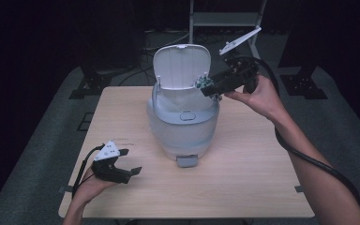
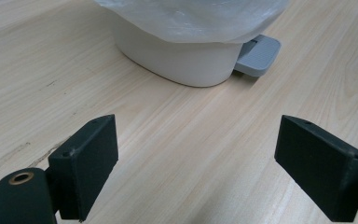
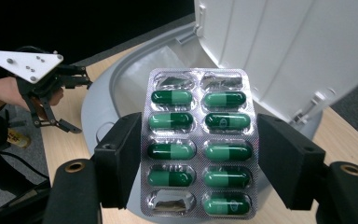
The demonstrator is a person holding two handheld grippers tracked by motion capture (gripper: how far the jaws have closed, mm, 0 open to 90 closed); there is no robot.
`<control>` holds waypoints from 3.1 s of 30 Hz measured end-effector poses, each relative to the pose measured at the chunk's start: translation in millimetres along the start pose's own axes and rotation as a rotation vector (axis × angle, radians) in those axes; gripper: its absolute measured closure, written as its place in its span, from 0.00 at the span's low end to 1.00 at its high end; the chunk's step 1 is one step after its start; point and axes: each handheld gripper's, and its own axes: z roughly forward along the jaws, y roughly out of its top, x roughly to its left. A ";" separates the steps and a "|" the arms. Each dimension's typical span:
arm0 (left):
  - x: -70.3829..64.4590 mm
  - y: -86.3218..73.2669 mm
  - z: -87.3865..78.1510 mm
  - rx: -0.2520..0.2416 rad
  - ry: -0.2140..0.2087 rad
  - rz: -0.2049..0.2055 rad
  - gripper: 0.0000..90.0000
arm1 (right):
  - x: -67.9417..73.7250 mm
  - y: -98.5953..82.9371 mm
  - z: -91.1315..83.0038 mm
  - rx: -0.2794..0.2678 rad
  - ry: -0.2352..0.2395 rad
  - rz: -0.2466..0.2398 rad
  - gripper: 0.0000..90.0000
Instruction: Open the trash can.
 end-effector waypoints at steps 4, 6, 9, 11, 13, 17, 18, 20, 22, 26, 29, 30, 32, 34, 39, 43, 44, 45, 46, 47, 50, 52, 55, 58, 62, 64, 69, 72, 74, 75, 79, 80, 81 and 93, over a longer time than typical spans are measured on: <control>0.3 -0.1 -0.6 0.000 0.002 -0.001 0.14 | 0.9 3.8 4.9 0.002 0.008 -0.007 0.36; 0.4 -0.2 -0.7 -0.002 0.002 -0.002 0.14 | 0.7 6.1 8.6 0.003 0.013 -0.010 0.36; 0.6 0.1 -1.0 0.001 0.001 0.000 0.14 | 0.5 8.1 11.9 0.005 0.017 -0.018 0.36; 0.7 0.1 -0.9 0.001 0.003 0.000 0.14 | 1.2 10.0 14.9 0.007 0.019 -0.021 0.36; 0.7 0.1 -1.0 0.002 0.003 0.000 0.14 | 1.9 12.6 20.1 0.009 0.025 -0.029 0.36; 1.1 0.0 -2.0 -0.001 0.006 -0.001 0.14 | 1.6 15.0 25.3 0.013 0.031 -0.032 0.36; 1.2 -0.1 -2.0 -0.003 0.007 -0.001 0.14 | 1.2 15.6 26.8 0.014 0.032 -0.034 0.36; 1.3 -0.2 -2.4 -0.002 0.008 -0.002 0.14 | 0.7 17.8 30.3 0.021 0.038 -0.037 0.36; 1.4 -0.4 -2.5 -0.004 0.008 -0.003 0.14 | 0.8 19.1 32.5 0.021 0.040 -0.037 0.36; 1.8 -0.6 -2.7 -0.003 0.009 -0.004 0.14 | 1.4 21.1 36.1 0.023 0.045 -0.040 0.36; 1.8 -0.6 -2.8 -0.001 0.008 -0.003 0.14 | 1.4 23.1 40.5 0.027 0.048 -0.041 0.36; 1.8 -0.5 -2.8 -0.001 0.008 -0.002 0.14 | 1.4 24.8 44.1 0.031 0.048 -0.043 0.36; 1.8 -0.5 -3.0 0.001 0.008 -0.003 0.14 | 1.7 26.0 46.5 0.034 0.050 -0.044 0.36; 1.8 -0.8 -2.8 0.003 0.007 -0.004 0.14 | 2.2 27.8 50.3 0.037 0.051 -0.043 0.36; 1.6 -1.6 -3.0 0.007 0.008 -0.002 0.14 | 1.8 29.9 58.0 0.039 0.045 -0.042 0.30; 1.2 -2.1 -2.6 0.013 0.016 0.001 0.14 | 0.4 27.4 59.1 0.042 0.045 -0.043 0.30; 1.3 -2.3 -2.6 0.013 0.016 0.001 0.14 | 0.4 27.4 59.1 0.042 0.045 -0.043 0.30; 1.4 -2.3 -2.4 0.014 0.015 0.000 0.14 | -0.5 25.7 58.3 0.043 0.044 -0.040 0.30; 1.4 -2.4 -2.2 0.014 0.015 -0.001 0.14 | -0.5 25.7 58.3 0.043 0.044 -0.040 0.30; 1.3 -2.2 -1.9 0.013 0.015 0.000 0.14 | -1.0 25.1 57.8 0.042 0.044 -0.040 0.30; 0.5 -2.1 -0.9 0.013 0.011 -0.001 0.14 | -2.9 22.7 54.8 0.044 0.043 -0.030 0.33; 0.3 -2.1 -0.4 0.015 0.009 -0.001 0.14 | -3.5 22.2 54.1 0.043 0.045 -0.031 0.33; 0.4 -2.2 0.2 0.021 0.008 0.002 0.14 | -4.7 20.8 50.8 0.038 0.046 -0.034 0.35; 0.5 -2.5 0.4 0.018 0.006 0.001 0.14 | -4.7 20.2 49.5 0.038 0.043 -0.029 0.36; 0.2 -2.9 0.6 0.017 0.003 -0.001 0.14 | -6.9 17.5 46.5 0.023 0.043 -0.034 0.44; 0.1 -2.9 0.8 0.018 0.004 -0.002 0.14 | -7.8 16.1 45.3 0.020 0.048 -0.032 0.46; -0.1 -3.0 1.4 0.020 0.003 0.001 0.14 | -10.7 12.5 42.1 0.018 0.051 -0.033 0.53; 0.1 -3.7 2.2 0.024 0.003 0.001 0.14 | -11.4 10.6 40.0 0.015 0.051 -0.020 0.56; 0.4 -4.3 2.8 0.023 0.001 -0.002 0.14 | -12.4 9.2 38.3 0.014 0.054 -0.021 0.59; 0.5 -4.4 2.9 0.025 0.001 -0.001 0.14 | -13.9 7.5 36.0 0.010 0.052 -0.017 0.60; 0.5 -4.3 2.8 0.023 0.003 -0.001 0.14 | -17.4 4.6 31.0 0.003 0.054 -0.003 0.63; 0.5 -4.2 2.8 0.022 0.003 -0.001 0.14 | -17.4 4.6 31.0 0.003 0.054 -0.003 0.63; 0.5 -4.2 2.8 0.022 0.004 -0.001 0.14 | -18.2 3.9 29.6 0.002 0.052 0.003 0.64; 1.1 -4.5 5.3 0.027 0.001 -0.002 0.14 | -30.9 -5.4 13.6 -0.019 0.052 0.030 0.76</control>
